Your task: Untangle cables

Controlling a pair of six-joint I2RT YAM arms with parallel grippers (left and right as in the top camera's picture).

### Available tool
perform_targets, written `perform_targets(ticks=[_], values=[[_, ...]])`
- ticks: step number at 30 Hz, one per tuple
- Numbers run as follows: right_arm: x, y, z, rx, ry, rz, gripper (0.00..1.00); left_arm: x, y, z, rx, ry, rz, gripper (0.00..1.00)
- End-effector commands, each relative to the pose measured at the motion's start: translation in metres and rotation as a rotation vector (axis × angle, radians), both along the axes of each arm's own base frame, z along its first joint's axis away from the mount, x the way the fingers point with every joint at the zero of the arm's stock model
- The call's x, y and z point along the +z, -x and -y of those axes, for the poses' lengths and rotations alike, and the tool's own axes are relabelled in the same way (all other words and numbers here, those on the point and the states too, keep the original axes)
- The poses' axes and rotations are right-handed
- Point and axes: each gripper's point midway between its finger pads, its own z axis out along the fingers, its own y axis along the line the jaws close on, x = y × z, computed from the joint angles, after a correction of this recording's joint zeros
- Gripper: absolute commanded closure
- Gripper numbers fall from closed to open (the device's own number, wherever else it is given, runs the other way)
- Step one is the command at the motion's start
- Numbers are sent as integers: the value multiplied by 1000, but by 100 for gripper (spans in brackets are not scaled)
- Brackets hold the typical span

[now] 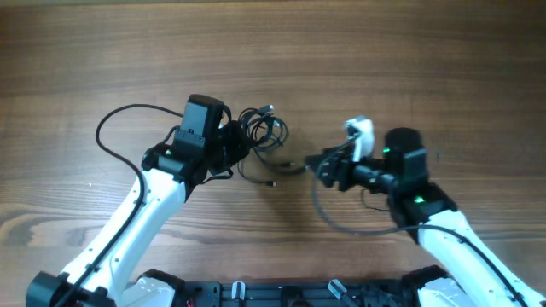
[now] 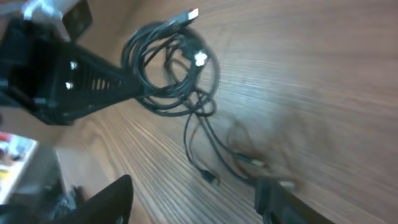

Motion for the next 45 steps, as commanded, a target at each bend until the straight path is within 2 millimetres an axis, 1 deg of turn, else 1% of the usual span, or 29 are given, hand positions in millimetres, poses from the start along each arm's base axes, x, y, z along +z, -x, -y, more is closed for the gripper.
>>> perform_targets(ticks=[1,3,5,6,8,12,15,16,19,21,23,24,27,30,31,34,36,38,39,41,43,45], values=[[10,-22,-4,-189,154,115,28,13,1,6,-31,-20,63,96],[13,-22,-11,-243,197,152,26,13,6,15,-59,-19,65,96],[11,-20,-15,-262,232,174,26,13,10,22,-83,-18,65,96],[10,-20,-15,-280,241,173,26,13,15,29,-105,-17,65,96],[6,-21,-14,-301,246,159,26,14,19,35,-127,-16,66,96],[-11,-25,-10,-331,286,126,27,14,26,46,-161,-11,69,96],[-28,-27,-9,-338,320,89,31,17,26,54,-180,0,87,96],[-34,-29,-2,-382,339,72,32,18,27,55,-178,8,86,96],[-48,-36,31,-592,395,12,32,18,34,61,-193,44,48,96],[-54,-37,47,-662,400,-34,32,19,40,66,-219,73,30,96],[-62,-37,67,-745,395,-106,32,20,41,67,-225,81,28,96],[-68,-36,82,-790,410,-150,32,23,41,67,-225,84,36,96],[-83,-29,116,-860,462,-249,32,33,41,66,-224,97,67,96],[-91,-24,139,-905,466,-328,31,50,42,63,-222,109,119,96],[-94,-23,143,-908,453,-354,30,56,43,60,-215,107,141,96],[-100,-17,149,-883,419,-437,30,64,42,47,-169,66,180,96],[-101,-16,147,-808,442,-422,30,65,42,40,-146,43,189,96],[-98,-16,143,-737,458,-396,28,63,42,37,-137,29,186,96],[-97,-14,143,-735,459,-397,26,63,42,37,-137,28,185,96],[-91,-12,140,-726,439,-394,25,62,41,36,-132,23,185,96],[-80,-14,129,-680,379,-374,24,62,39,34,-119,10,192,96],[-72,-17,122,-634,358,-334,23,62,38,35,-120,13,197,96]])
